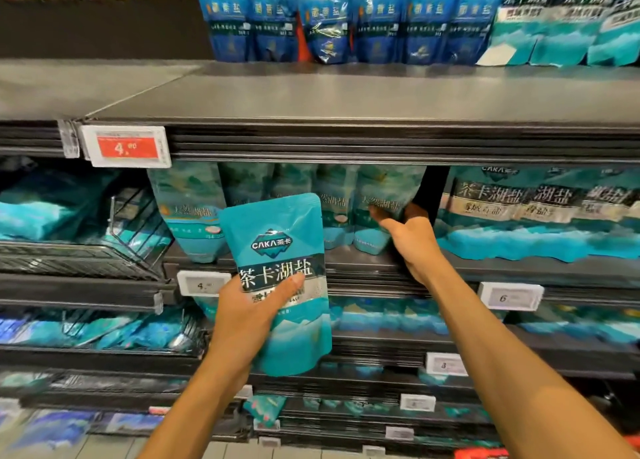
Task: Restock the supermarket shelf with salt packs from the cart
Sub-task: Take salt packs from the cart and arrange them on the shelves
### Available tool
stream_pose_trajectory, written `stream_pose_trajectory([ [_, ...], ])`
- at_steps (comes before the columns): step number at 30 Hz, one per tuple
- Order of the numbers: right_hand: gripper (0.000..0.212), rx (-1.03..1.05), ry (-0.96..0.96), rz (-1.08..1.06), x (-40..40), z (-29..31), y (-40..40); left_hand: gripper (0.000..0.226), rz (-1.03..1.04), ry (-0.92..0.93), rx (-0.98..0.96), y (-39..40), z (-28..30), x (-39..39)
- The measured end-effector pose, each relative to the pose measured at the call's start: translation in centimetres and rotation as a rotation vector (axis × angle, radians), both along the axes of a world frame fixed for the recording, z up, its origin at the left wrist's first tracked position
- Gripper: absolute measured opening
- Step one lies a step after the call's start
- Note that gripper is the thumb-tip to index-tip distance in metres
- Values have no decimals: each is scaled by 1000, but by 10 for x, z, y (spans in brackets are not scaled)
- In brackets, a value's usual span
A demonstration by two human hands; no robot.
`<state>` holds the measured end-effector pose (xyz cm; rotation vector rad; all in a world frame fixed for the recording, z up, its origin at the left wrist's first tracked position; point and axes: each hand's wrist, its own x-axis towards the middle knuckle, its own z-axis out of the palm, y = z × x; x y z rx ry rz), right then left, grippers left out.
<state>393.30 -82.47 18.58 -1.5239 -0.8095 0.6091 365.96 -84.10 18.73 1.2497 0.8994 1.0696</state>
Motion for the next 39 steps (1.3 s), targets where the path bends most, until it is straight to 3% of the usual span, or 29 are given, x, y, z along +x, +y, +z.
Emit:
stream_pose_trajectory([
  [3,12,-49,-73,-13,3,-3,-5,40,-22,-4,-8,1,0,6],
  [8,21,-37,-150,32,-1,2,-16,43,-51,-5,-10,-1,3,14],
  [12,48,-64,-216,89,-4,2,-26,43,-82,-11,-21,-4,7,19],
  [16,56,-88,-230,75,-4,4,-28,42,-102,-7,-30,-7,11,21],
  [22,43,-177,-309,2,-8,3,-39,39,-121,-23,-34,-12,14,23],
  [26,46,95,-435,-97,-32,3,-85,35,-145,-36,-20,-14,17,24],
  [29,41,267,-313,95,-61,2,-125,36,-177,-61,-5,-18,24,29],
  [33,50,97,50,491,-92,10,-145,35,-226,-75,34,-28,38,42],
  [39,46,174,-43,244,-107,31,-154,33,-308,-136,112,-43,72,59],
])
